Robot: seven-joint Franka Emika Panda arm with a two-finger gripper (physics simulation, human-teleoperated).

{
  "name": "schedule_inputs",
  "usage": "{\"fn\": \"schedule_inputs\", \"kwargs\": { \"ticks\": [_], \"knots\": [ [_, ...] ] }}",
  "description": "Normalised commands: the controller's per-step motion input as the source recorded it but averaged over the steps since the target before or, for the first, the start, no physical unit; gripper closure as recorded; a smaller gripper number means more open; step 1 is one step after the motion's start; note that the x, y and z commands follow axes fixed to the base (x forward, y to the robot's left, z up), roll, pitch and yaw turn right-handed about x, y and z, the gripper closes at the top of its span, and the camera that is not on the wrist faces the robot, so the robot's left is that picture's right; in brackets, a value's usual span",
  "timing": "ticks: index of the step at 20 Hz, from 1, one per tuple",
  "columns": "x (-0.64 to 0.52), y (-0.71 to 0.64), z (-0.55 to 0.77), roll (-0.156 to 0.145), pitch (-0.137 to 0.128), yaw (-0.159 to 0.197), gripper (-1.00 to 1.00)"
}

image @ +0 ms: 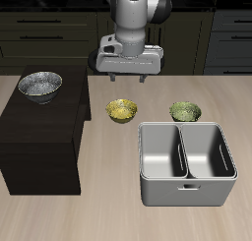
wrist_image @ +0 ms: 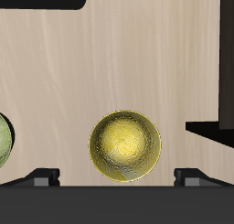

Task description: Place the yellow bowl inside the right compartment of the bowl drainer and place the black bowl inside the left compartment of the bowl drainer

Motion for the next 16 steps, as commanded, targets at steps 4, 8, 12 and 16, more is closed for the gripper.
{"fn": "schedule_inputs", "kwargs": {
  "ticks": [4, 8, 12, 16],
  "knots": [
    [0.13, 0.08, -0.66, -0.022, 0.023, -0.007, -1.0],
    [-0.05, 0.18, -0.58, 0.016, 0.022, -0.01, -1.0],
    [-0.05, 0.12, -0.25, 0.01, -0.003, -0.005, -1.0],
    [-0.05, 0.16, -0.39, 0.015, 0.012, 0.009, -1.0]
  ]
}}
